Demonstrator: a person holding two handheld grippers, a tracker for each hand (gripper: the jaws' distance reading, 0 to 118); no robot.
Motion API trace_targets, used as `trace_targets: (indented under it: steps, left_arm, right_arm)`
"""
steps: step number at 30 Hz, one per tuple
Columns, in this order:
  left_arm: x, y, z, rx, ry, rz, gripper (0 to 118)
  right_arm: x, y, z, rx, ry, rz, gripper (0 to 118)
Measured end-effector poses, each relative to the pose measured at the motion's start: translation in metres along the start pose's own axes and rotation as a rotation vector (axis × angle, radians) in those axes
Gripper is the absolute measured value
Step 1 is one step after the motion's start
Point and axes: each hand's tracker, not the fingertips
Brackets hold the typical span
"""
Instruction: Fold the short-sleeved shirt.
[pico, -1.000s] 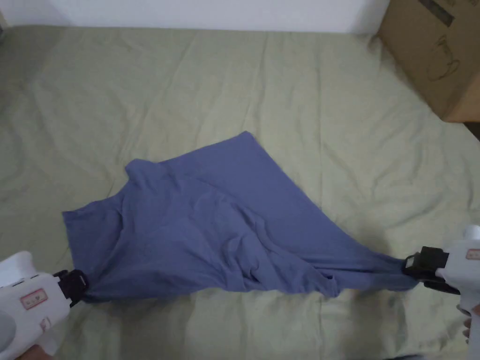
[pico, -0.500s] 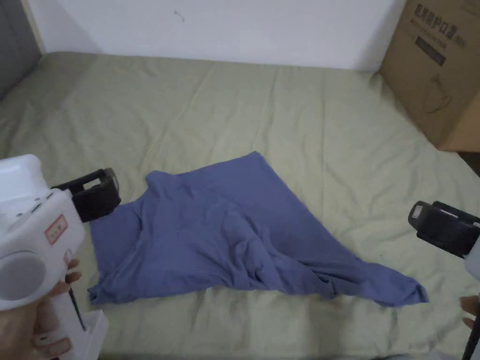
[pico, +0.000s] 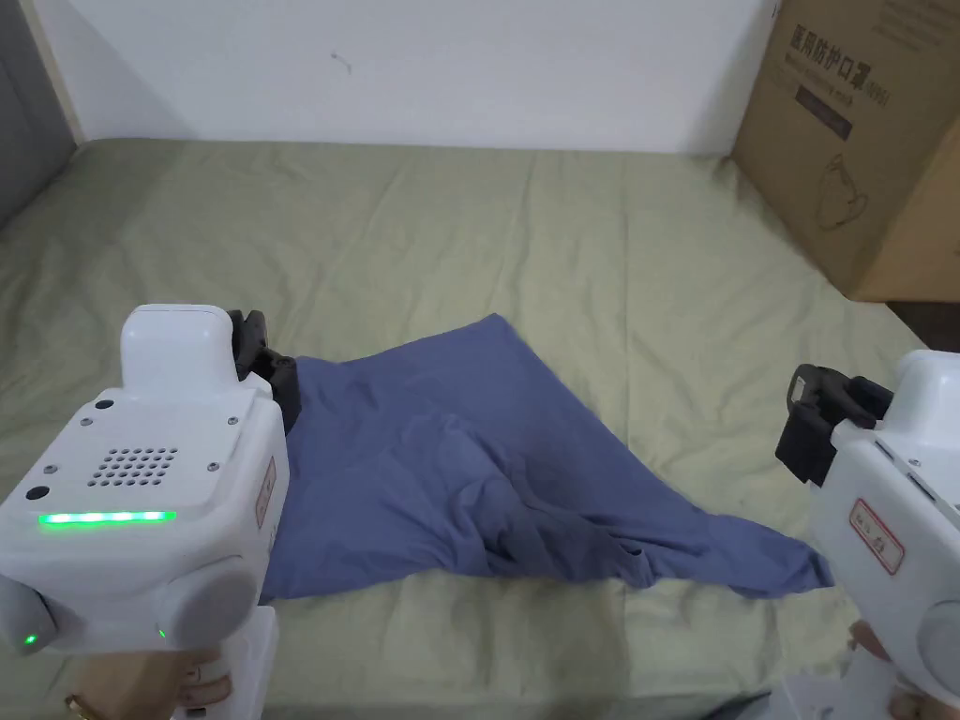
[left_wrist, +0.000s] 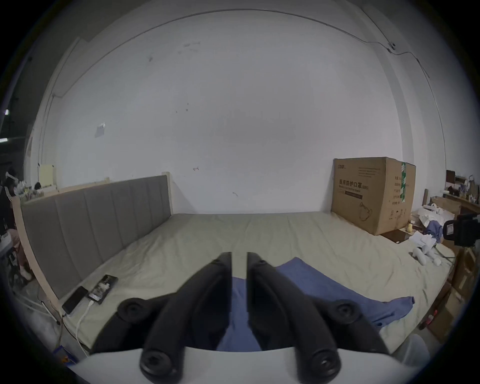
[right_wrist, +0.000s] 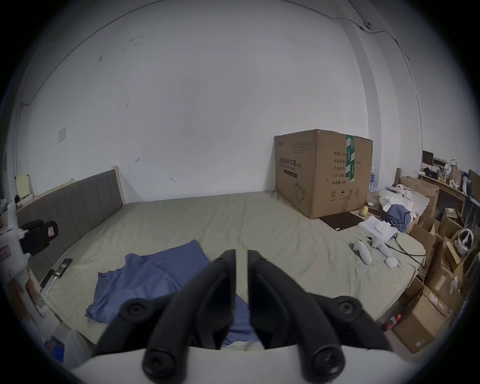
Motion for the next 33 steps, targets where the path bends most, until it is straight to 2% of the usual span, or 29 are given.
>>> trace_targets:
  steps: [3, 7, 13, 14, 15, 16, 17, 18, 19, 23, 25, 29, 33]
  left_arm:
    - [-0.003, -0.003, -0.003, -0.038, -0.035, 0.018, 0]
    - [-0.007, -0.006, -0.019, -0.110, -0.108, 0.077, 0]
    - [0.020, 0.013, -0.074, -0.216, -0.202, -0.003, 0]
    - [0.025, 0.017, -0.087, -0.240, -0.219, -0.002, 3]
    - [0.030, 0.020, -0.104, -0.269, -0.242, 0.001, 17]
    - [0.037, 0.024, -0.122, -0.300, -0.266, 0.008, 45]
    - [0.042, 0.027, -0.141, -0.348, -0.284, 0.005, 90]
    - [0.050, 0.028, -0.164, -0.423, -0.296, -0.009, 113]
    - [0.057, 0.029, -0.186, -0.477, -0.322, -0.033, 118]
    - [0.090, 0.031, -0.264, -0.566, -0.371, -0.161, 117]
    - [0.106, 0.026, -0.308, -0.637, -0.394, -0.175, 117]
    - [0.135, 0.008, -0.390, -0.787, -0.366, -0.218, 117]
    - [0.163, -0.027, -0.450, -0.871, -0.333, -0.338, 116]
  right_arm:
    - [-0.002, -0.001, -0.001, 0.000, 0.013, -0.058, 0]
    - [-0.003, -0.003, -0.005, -0.013, 0.022, -0.052, 0]
    - [0.005, -0.002, -0.014, -0.042, 0.017, -0.056, 0]
    - [0.007, -0.002, -0.016, -0.047, 0.015, -0.054, 0]
    - [0.009, -0.003, -0.019, -0.054, 0.013, -0.052, 0]
    - [0.011, -0.003, -0.022, -0.064, 0.013, -0.050, 0]
    - [0.012, -0.003, -0.023, -0.073, 0.011, -0.048, 0]
    - [0.014, -0.004, -0.027, -0.080, 0.007, -0.048, 0]
    - [0.017, -0.004, -0.030, -0.089, 0.005, -0.049, 0]
    - [0.029, -0.006, -0.046, -0.130, -0.011, -0.081, 0]
    - [0.035, -0.007, -0.056, -0.150, -0.027, -0.088, 0]
    - [0.049, -0.015, -0.081, -0.214, -0.064, -0.095, 0]
    - [0.060, -0.027, -0.106, -0.280, -0.084, -0.135, 0]
